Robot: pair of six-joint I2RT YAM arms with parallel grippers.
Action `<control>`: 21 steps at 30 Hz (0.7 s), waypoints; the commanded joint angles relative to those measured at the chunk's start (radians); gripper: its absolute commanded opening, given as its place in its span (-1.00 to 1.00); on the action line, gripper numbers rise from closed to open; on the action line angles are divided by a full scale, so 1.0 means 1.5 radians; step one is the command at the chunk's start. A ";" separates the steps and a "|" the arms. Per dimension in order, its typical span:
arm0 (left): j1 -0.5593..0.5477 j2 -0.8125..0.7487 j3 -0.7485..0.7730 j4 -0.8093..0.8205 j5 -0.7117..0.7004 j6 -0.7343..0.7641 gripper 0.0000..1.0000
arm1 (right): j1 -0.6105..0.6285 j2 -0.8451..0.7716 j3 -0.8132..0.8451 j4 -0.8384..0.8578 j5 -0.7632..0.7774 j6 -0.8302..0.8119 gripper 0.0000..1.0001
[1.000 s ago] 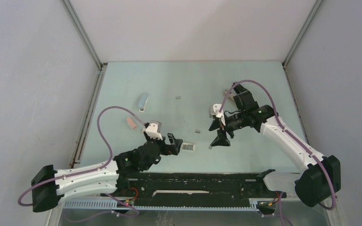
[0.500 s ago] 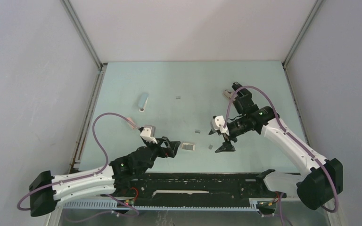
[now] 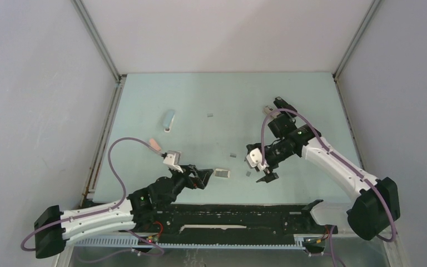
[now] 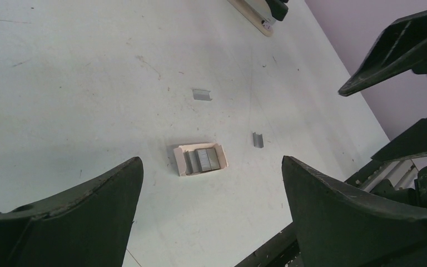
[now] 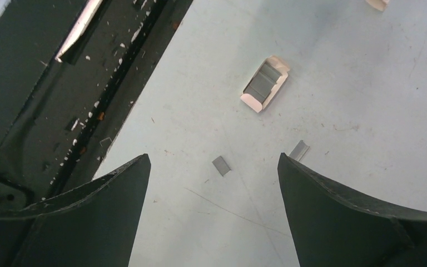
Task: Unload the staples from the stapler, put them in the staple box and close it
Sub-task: Pick up the staple from the center of the board.
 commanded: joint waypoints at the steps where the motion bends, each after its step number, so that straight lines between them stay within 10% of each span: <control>1: 0.001 -0.021 -0.019 0.029 -0.009 0.011 1.00 | 0.011 0.025 0.001 -0.007 0.040 -0.059 0.88; 21: 0.000 -0.053 -0.036 0.003 -0.001 0.005 1.00 | 0.059 0.145 0.001 0.071 0.185 -0.119 0.68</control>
